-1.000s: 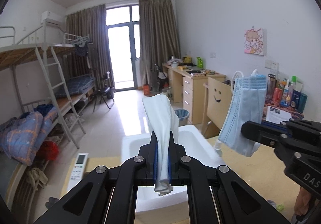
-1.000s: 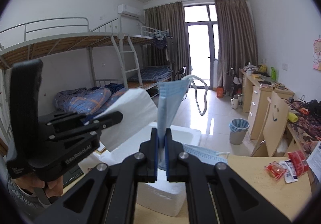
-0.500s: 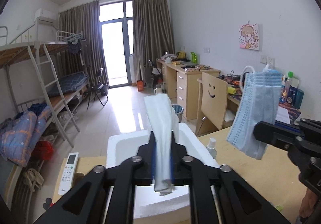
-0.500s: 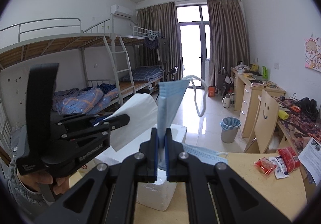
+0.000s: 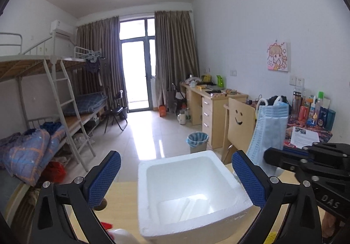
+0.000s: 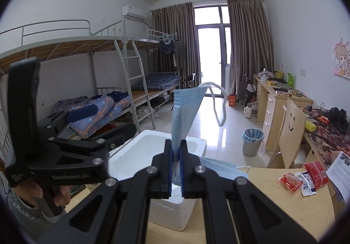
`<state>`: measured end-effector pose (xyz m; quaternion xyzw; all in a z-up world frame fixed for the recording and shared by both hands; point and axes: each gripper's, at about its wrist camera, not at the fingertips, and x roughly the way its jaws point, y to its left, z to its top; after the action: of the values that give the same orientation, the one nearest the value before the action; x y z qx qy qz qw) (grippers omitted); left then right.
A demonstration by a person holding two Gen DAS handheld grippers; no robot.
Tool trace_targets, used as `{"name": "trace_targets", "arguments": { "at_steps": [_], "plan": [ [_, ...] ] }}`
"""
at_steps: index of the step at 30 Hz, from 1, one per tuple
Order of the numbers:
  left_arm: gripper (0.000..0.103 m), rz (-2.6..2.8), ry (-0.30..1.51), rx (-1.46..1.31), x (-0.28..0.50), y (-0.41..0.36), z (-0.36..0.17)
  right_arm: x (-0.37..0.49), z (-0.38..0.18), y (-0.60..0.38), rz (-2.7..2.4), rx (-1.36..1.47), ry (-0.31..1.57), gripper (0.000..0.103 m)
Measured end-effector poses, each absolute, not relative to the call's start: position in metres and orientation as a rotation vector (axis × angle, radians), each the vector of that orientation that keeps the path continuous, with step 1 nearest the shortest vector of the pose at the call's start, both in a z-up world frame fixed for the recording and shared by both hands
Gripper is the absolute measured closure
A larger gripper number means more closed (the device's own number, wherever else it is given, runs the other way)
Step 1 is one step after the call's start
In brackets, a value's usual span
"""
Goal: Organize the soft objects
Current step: 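Lower the blue mask into the foam box and open the right tool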
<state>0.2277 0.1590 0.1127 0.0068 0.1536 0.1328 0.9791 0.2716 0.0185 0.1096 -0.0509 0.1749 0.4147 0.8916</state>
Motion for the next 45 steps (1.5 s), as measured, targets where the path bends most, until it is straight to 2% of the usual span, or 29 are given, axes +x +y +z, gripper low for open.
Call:
{"name": "trace_targets", "arguments": {
  "at_steps": [26,28,29,30,32,45],
  "plan": [
    [0.001,0.372,0.3,-0.003,0.186,0.195,0.112,0.29,0.095,0.086,0.962,-0.142,0.433,0.095],
    [0.001,0.374,0.296,-0.011,0.184,0.198,0.112,0.291,0.094,0.087,0.952,-0.148,0.431,0.088],
    [0.001,0.377,0.296,-0.015,0.183,0.199,0.112,0.29,0.094,0.089,0.944,-0.152,0.431,0.068],
    [0.001,0.38,0.294,-0.018,0.182,0.2,0.112,0.291,0.093,0.089,0.95,-0.156,0.438,0.04],
    [0.001,0.383,0.293,-0.018,0.182,0.201,0.112,0.29,0.092,0.09,0.953,-0.146,0.44,0.022],
    [0.001,0.396,0.299,-0.025,0.178,0.2,0.113,0.294,0.088,0.1,0.956,-0.193,0.498,0.021]
  ]
}}
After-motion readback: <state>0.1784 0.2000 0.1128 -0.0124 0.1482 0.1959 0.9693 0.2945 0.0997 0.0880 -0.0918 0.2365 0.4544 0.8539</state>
